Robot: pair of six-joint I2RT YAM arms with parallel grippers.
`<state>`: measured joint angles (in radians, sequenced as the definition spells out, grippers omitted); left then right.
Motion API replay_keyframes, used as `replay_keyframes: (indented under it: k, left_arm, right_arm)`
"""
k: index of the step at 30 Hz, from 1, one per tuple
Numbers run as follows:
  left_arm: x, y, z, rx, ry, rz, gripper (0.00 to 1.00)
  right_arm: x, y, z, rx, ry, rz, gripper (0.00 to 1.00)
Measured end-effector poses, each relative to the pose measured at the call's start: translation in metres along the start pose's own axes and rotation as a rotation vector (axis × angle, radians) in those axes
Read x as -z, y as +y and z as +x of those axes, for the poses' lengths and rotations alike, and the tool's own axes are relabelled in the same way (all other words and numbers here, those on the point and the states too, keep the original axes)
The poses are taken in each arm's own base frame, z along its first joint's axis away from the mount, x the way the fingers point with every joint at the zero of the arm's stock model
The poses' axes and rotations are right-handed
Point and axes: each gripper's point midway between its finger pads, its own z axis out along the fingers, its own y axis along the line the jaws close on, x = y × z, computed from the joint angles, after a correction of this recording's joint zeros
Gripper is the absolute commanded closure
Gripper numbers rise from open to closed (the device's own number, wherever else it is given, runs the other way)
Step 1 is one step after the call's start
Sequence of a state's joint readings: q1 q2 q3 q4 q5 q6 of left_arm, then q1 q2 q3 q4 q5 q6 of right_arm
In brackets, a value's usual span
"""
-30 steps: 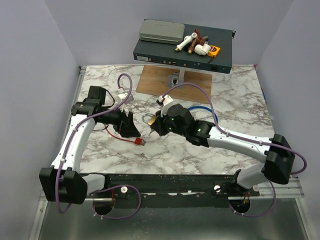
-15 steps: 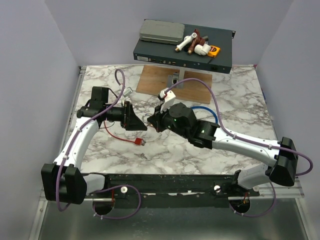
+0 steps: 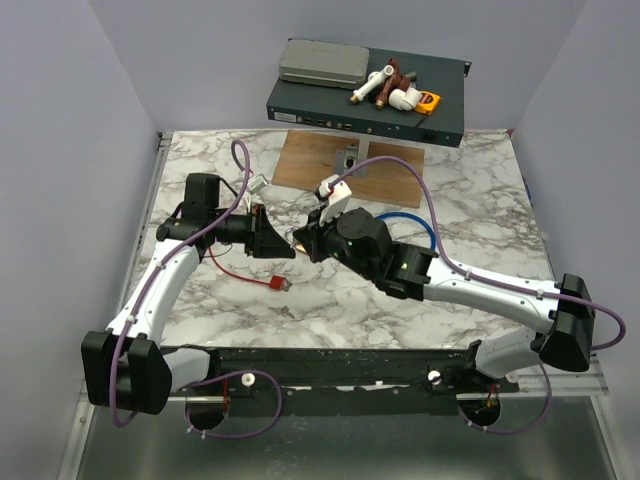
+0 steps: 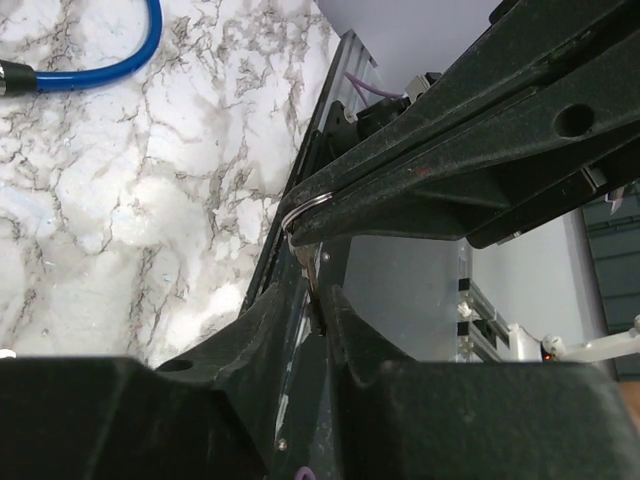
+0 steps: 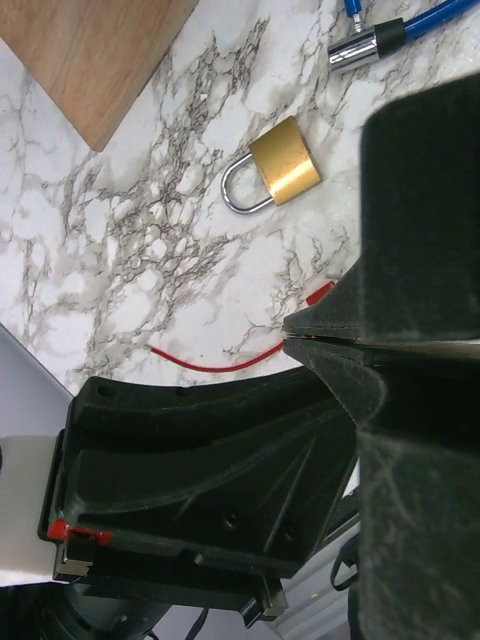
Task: Unlock with the key
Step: Pick up the key from the center of the board.
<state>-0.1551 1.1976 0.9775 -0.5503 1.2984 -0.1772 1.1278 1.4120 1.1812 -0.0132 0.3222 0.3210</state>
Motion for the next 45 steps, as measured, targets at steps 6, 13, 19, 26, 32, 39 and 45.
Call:
replay_keyframes:
  k: [6,13,19,26,32,39,45]
  left_arm:
    - [0.0,-0.003,-0.002,-0.003,-0.003,0.014,1.0]
    - [0.002,-0.007,0.001,-0.032,0.013,0.013,1.0]
    - [0.013,-0.023,-0.013,-0.249,0.082,-0.021,1.0]
    - [0.024,-0.04,0.005,-0.484,0.24,-0.07,1.0]
    - [0.025,-0.062,0.038,-0.671,0.402,-0.088,1.0]
    - [0.027,-0.069,0.039,-0.754,0.462,-0.12,1.0]
    - [0.025,-0.074,0.036,-0.779,0.48,-0.125,1.0]
  right_arm:
    - [0.0,0.004,-0.004,-0.009,-0.017,-0.01,0.99]
    - [0.005,0.007,-0.003,-0.056,-0.029,-0.022,0.79]
    - [0.021,0.008,-0.011,-0.083,-0.047,-0.051,0.58]
    - [0.053,0.018,-0.038,-0.084,-0.082,-0.179,0.57]
    - [0.091,0.038,-0.073,-0.032,-0.14,-0.345,0.65]
    - [0.105,0.069,-0.061,0.032,-0.06,-0.542,0.66]
    - [0.103,0.085,-0.031,0.044,0.039,-0.656,0.66]
